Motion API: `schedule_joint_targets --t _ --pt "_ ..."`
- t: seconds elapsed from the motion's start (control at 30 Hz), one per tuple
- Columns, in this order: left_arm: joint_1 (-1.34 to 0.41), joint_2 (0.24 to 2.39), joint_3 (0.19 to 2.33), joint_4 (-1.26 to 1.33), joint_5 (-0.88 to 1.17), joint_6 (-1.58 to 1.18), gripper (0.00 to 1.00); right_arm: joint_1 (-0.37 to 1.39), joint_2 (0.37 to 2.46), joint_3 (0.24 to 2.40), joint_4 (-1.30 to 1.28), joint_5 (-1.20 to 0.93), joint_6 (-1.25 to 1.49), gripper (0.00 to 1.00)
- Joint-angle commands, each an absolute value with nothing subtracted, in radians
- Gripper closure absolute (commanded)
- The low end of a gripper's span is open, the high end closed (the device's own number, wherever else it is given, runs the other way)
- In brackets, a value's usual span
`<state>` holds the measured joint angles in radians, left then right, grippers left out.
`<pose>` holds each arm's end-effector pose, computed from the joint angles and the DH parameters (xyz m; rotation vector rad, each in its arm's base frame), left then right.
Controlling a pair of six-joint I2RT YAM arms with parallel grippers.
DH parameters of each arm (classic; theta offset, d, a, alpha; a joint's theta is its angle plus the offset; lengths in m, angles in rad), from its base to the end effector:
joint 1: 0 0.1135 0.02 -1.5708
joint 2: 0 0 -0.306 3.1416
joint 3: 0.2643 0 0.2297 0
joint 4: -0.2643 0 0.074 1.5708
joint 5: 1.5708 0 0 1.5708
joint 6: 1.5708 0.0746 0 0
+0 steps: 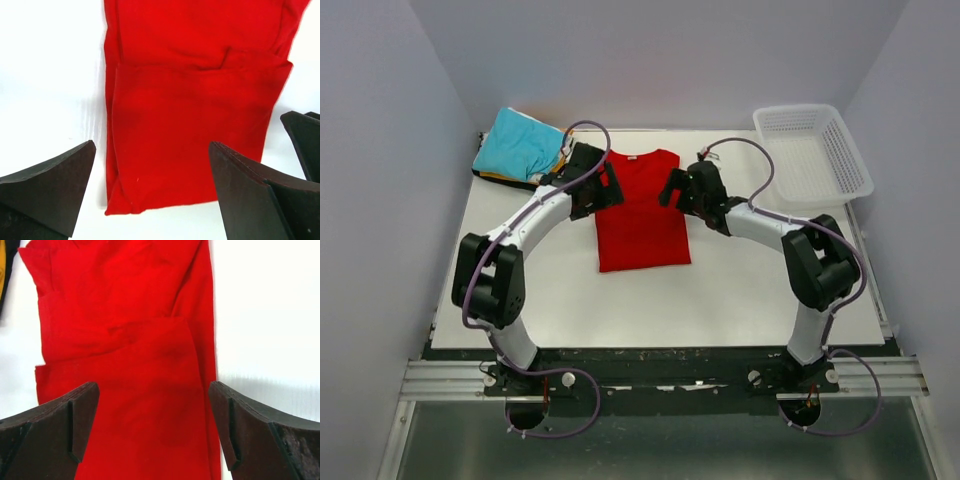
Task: Fold and stack the t-shirts
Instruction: Fold the folded rectangular tshirt in 1/3 of the way, then grab one side of the 2/3 rectangular tshirt with both arms
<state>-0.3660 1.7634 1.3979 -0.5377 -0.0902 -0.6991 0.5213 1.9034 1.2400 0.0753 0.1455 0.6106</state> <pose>0.3749 -0.1365 0.2742 -0.4532 2.4598 -0.3431 0.3996 0.2170 0.2315 0.1833 2.1865 0.4942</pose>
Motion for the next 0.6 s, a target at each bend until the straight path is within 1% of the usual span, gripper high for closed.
schedule_joint_targets --t 0.0,0.1,0.17,0.3,0.43,0.57 --pt "-0.365 1.595 1.211 -0.481 -0.003 -0.710 0.01 0.515 1.781 1.116 0.060 0.144 0.645 0.00" --pt "-0.367 1.493 1.008 -0.409 0.072 -0.744 0.01 0.515 1.699 1.013 0.080 0.099 0.676 0.00" --pt "-0.367 1.429 0.896 -0.370 0.098 -0.774 0.01 0.515 1.660 0.980 0.060 0.105 0.694 0.00" --pt "-0.367 1.350 0.724 -0.282 0.168 -0.827 0.03 0.515 1.621 0.922 0.035 0.046 0.728 0.00" --pt "-0.367 1.330 0.641 -0.232 0.168 -0.858 0.15 0.514 1.611 0.882 0.037 0.014 0.748 0.00" --pt "-0.367 1.385 0.646 -0.208 0.140 -0.873 0.41 0.515 1.599 0.846 0.025 0.008 0.765 0.03"
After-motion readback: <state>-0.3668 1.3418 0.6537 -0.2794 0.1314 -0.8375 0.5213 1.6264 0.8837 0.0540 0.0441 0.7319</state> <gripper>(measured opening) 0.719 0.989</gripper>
